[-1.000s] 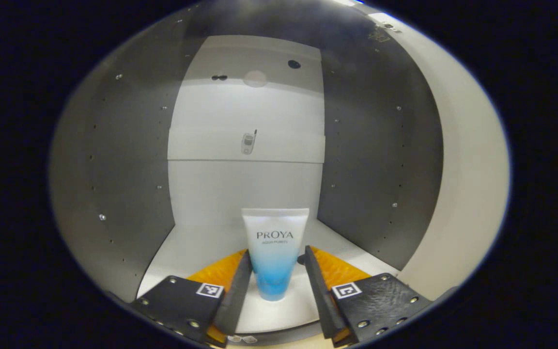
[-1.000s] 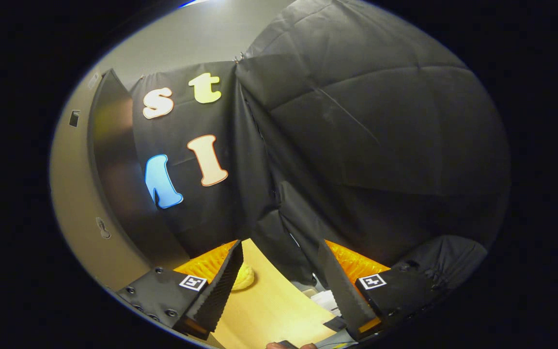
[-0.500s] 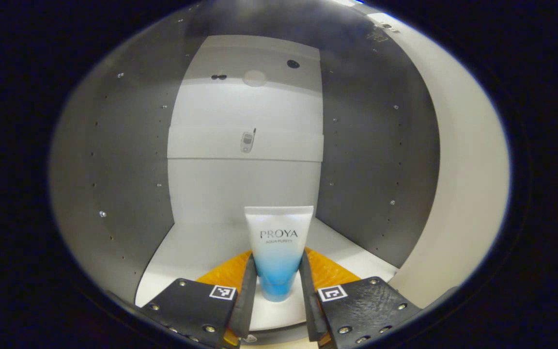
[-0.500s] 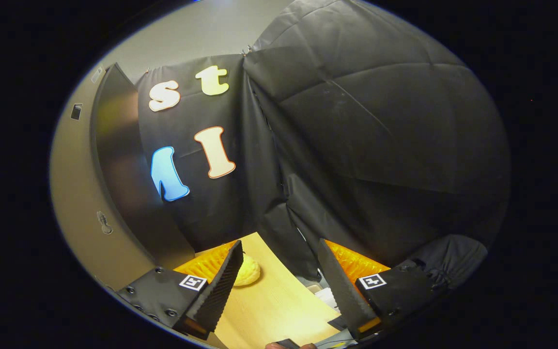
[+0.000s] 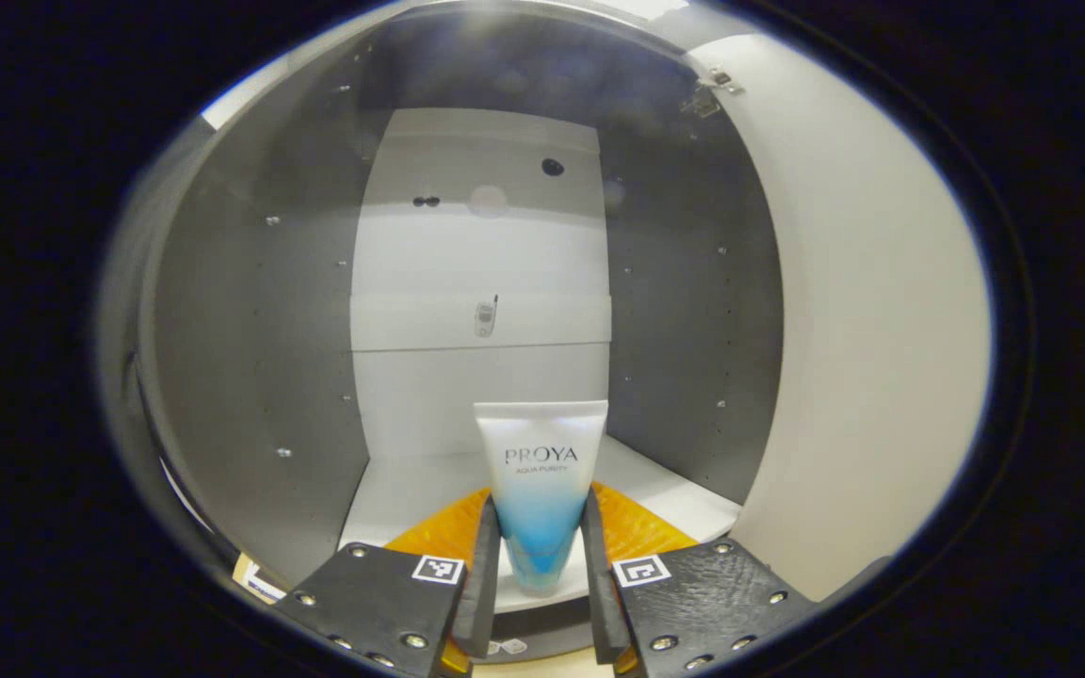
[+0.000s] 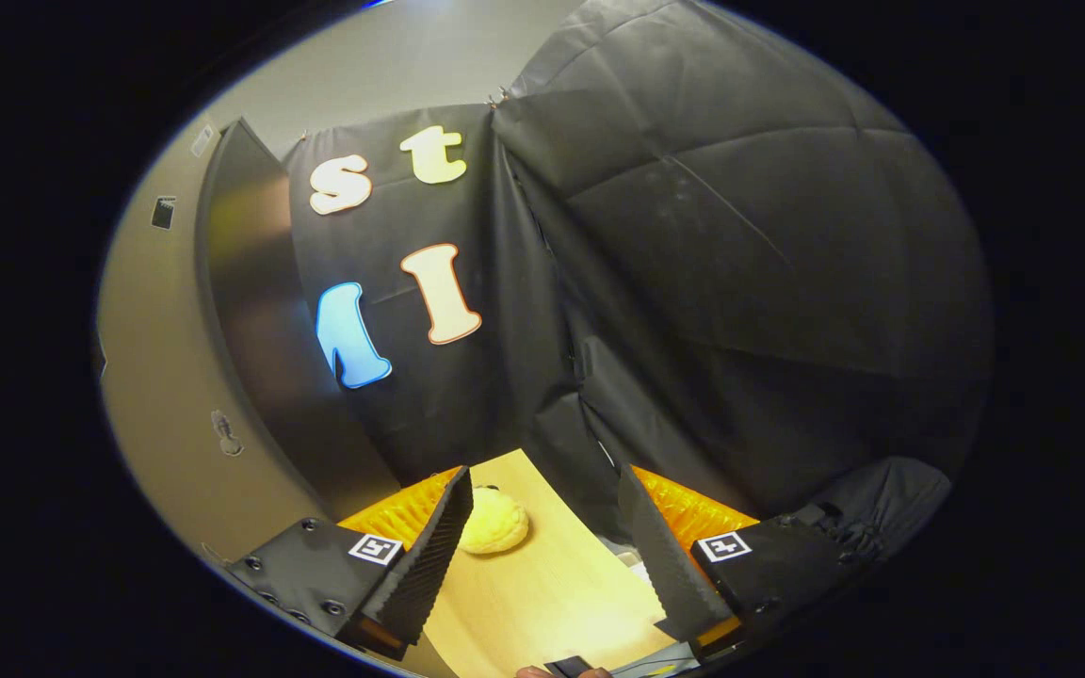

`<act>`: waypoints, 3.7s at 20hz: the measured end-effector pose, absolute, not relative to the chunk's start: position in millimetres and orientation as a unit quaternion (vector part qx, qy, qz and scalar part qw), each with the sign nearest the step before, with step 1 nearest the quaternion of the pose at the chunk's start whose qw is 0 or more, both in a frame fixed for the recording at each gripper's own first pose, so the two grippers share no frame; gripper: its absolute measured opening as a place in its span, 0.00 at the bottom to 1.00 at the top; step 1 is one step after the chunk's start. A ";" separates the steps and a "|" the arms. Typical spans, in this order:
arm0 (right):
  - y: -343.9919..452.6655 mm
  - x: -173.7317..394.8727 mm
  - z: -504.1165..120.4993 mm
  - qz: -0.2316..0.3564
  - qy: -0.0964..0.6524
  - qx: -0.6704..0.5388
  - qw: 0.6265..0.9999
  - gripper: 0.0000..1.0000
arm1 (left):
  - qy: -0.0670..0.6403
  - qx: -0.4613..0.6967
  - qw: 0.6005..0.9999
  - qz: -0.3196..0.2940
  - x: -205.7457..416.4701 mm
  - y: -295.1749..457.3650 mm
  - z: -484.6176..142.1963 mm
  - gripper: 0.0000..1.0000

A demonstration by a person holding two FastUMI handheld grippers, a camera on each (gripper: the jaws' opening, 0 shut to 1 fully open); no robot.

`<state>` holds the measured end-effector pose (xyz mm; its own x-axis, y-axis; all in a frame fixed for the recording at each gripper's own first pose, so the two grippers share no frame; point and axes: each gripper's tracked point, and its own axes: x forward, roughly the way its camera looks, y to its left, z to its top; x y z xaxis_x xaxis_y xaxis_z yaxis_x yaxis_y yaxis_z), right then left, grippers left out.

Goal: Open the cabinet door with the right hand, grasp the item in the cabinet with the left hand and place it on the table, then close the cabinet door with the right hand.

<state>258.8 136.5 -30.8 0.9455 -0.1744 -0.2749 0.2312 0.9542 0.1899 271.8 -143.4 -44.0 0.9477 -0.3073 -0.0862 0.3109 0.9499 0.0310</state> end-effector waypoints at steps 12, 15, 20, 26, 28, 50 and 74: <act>165.0 251.2 1.0 -0.094 0.096 0.092 0.987 0.92 | 0.039 -0.037 0.994 -0.093 185.5 -1.4 -106.6 0.40; 173.0 243.8 3.3 -0.093 0.094 0.095 0.987 0.92 | 0.073 -0.057 0.994 -0.060 163.8 36.5 -167.2 0.46; 168.8 232.0 -15.1 -0.109 0.103 0.088 0.985 0.92 | 0.126 -0.061 0.990 -0.020 135.9 65.0 -252.3 0.46; 168.7 212.3 -30.4 -0.124 0.100 0.076 0.984 0.98 | 0.181 -0.061 0.982 0.010 110.0 67.5 -341.2 0.47; 163.2 207.4 -34.0 -0.133 0.100 0.061 0.984 0.98 | 0.197 -0.051 0.979 0.016 103.0 70.1 -369.7 0.48; 146.6 137.6 -77.7 -0.227 0.151 0.085 0.958 0.98 | 0.167 -0.016 0.986 0.004 25.4 53.9 -425.3 0.58; 167.8 172.5 -26.0 -0.068 0.098 0.082 0.989 0.92 | 0.085 0.020 0.995 0.043 -49.3 6.4 -101.5 0.95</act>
